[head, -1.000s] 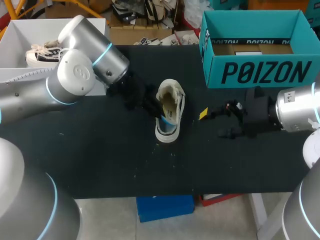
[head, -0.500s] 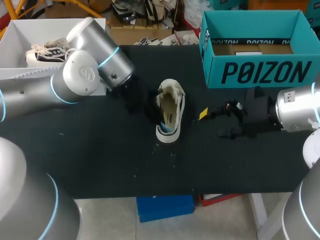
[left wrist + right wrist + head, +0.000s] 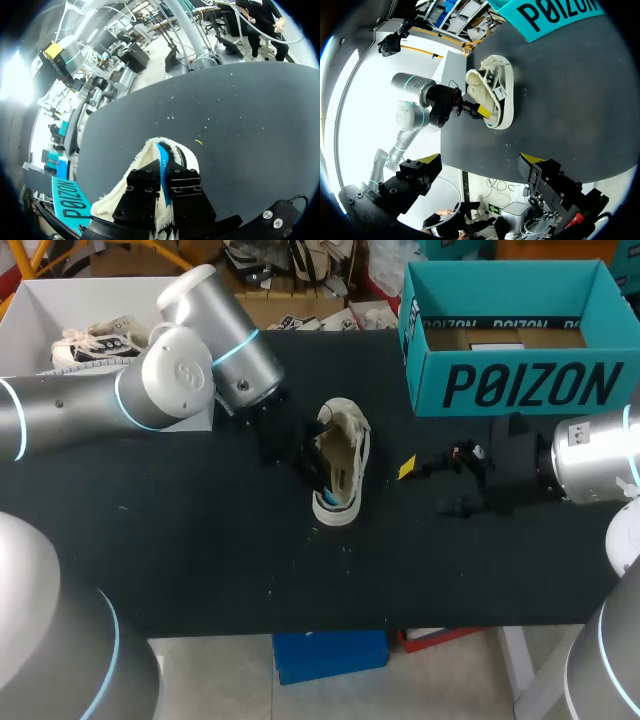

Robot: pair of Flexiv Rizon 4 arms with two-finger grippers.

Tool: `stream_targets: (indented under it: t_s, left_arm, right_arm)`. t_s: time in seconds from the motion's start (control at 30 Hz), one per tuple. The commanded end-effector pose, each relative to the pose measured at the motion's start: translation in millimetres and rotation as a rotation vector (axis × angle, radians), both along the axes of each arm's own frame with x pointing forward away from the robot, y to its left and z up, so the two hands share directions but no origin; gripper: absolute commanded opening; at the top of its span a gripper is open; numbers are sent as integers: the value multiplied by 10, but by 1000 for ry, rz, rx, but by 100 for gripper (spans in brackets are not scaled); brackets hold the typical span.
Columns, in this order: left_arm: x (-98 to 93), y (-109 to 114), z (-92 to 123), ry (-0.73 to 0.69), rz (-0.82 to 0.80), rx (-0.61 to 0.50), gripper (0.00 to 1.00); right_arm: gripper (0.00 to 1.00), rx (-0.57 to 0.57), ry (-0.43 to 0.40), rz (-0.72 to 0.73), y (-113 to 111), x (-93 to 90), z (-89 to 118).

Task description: Take the shoe out of the shoebox, open the shoe tongue, remove and reinsert the insole, then place the shoe into the shoebox

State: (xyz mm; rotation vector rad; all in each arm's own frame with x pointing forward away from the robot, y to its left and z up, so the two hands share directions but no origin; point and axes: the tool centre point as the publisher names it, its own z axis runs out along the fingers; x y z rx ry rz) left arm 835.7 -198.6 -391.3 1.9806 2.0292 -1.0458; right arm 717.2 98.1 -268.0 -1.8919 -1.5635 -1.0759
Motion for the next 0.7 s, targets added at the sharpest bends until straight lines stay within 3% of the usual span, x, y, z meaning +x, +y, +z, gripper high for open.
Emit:
stream_targets:
  t_s: [0.03,0.13,0.2,0.27,0.33,0.4,0.43,0.5,0.6,0.7]
  left_arm:
    - [-49,74,160,22,-49,82,2]
    - [-136,147,283,42,-85,143,7]
    - [-178,191,337,69,-107,175,40]
    - [-205,216,370,74,-121,188,49]
    - [-220,238,391,75,-133,208,71]
    - [-231,250,394,77,-137,218,79]
    - [-233,251,395,76,-139,220,80]
    - [-237,252,407,57,-139,216,74]
    - [-204,246,458,8,-139,227,50]
    - [-166,241,488,-53,-137,241,36]
  right_arm:
    - [100,-2,1,0,1,0,5]
    - [100,-2,1,0,1,0,5]
    - [100,-2,1,0,1,0,5]
    - [100,-2,1,0,1,0,5]
    - [100,-2,1,0,1,0,5]
    - [100,-2,1,0,1,0,5]
    - [100,-2,1,0,1,0,5]
    - [100,-2,1,0,1,0,5]
    - [100,-2,1,0,1,0,5]
    - [100,-2,1,0,1,0,5]
